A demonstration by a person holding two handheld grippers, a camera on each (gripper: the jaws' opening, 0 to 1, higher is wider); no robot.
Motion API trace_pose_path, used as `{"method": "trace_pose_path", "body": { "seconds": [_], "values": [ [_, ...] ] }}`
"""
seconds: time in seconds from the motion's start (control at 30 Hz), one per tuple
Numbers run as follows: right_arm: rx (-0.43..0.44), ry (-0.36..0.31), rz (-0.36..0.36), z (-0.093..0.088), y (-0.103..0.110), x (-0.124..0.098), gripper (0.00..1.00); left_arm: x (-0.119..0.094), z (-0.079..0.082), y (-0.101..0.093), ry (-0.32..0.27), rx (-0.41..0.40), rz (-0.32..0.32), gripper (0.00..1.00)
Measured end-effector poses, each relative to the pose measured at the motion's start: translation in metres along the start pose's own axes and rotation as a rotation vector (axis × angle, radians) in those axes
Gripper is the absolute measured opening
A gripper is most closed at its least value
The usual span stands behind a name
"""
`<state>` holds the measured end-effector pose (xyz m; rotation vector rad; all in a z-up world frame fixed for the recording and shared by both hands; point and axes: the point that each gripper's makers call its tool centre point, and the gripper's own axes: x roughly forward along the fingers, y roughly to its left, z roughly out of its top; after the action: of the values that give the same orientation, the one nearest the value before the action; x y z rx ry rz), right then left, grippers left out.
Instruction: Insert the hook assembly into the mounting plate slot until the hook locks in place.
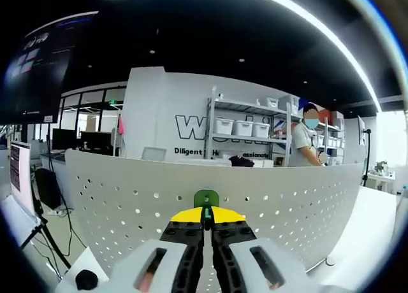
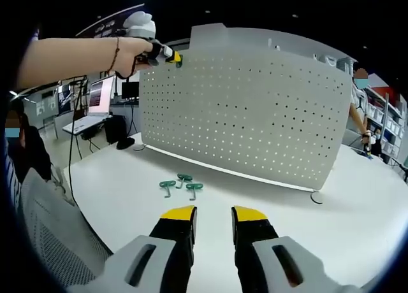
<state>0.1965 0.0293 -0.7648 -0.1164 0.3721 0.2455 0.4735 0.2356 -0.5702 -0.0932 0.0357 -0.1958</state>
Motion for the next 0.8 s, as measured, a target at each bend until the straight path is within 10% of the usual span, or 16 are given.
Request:
{"method": "trace_pose_path", "body": {
  "seconds": [0.8],
  "values": [
    [-0.012,-0.015,-0.006,0.0026,-0.0007,-0.0010,0.20,0.0075,-0.0089,0.0008,-0.022,0.054,0.030,0.02]
  ]
}}
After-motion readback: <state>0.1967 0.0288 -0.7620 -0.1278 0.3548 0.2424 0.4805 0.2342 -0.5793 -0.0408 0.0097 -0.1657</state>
